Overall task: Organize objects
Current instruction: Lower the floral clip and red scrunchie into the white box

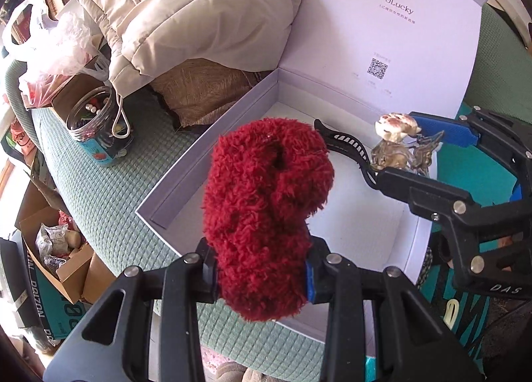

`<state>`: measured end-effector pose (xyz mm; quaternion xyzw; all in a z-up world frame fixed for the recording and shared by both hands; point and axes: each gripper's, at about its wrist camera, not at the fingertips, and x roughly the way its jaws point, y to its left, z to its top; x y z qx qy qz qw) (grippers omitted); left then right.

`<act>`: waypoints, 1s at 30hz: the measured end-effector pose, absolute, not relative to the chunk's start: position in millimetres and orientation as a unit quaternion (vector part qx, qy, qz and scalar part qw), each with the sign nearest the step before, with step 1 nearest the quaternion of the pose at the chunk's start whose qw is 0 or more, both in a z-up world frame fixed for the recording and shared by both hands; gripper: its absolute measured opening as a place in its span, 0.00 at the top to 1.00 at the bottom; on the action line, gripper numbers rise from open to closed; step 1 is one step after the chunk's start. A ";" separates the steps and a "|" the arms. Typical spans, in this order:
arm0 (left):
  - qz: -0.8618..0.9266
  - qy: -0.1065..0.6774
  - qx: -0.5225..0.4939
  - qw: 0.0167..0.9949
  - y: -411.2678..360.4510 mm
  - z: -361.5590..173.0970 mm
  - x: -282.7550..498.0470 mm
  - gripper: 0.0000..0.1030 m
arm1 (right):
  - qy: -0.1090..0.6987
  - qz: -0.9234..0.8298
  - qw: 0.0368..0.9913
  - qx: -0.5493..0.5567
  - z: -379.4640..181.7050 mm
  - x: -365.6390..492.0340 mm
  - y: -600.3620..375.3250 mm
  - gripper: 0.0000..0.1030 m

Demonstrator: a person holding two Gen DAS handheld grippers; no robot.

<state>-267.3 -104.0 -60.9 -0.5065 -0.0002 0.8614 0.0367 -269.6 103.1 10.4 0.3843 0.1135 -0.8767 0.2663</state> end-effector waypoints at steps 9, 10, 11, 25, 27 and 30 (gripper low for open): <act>0.857 0.011 -0.515 0.018 -102.3 -84.5 -301.7 0.67 | 0.105 -0.877 0.249 0.398 -7.6 -306.3 104.8 0.43; 0.856 0.012 -0.516 0.015 -102.6 -87.9 -305.7 0.67 | 0.102 -0.876 0.247 0.401 -9.5 -309.5 104.9 0.43; 0.856 0.013 -0.517 0.013 -103.1 -91.3 -309.0 0.67 | 0.098 -0.875 0.246 0.404 -11.5 -312.6 105.4 0.43; 0.847 0.023 -0.531 0.004 -101.6 -113.0 -329.3 0.66 | 0.095 -0.869 0.236 0.424 -28.8 -330.1 106.5 0.43; 0.845 0.025 -0.534 0.002 -101.5 -116.7 -329.8 0.66 | 0.100 -0.869 0.230 0.427 -31.5 -331.6 105.5 0.43; 0.841 0.024 -0.540 -0.001 -102.0 -121.6 -331.2 0.65 | 0.104 -0.867 0.225 0.433 -34.8 -332.8 104.6 0.43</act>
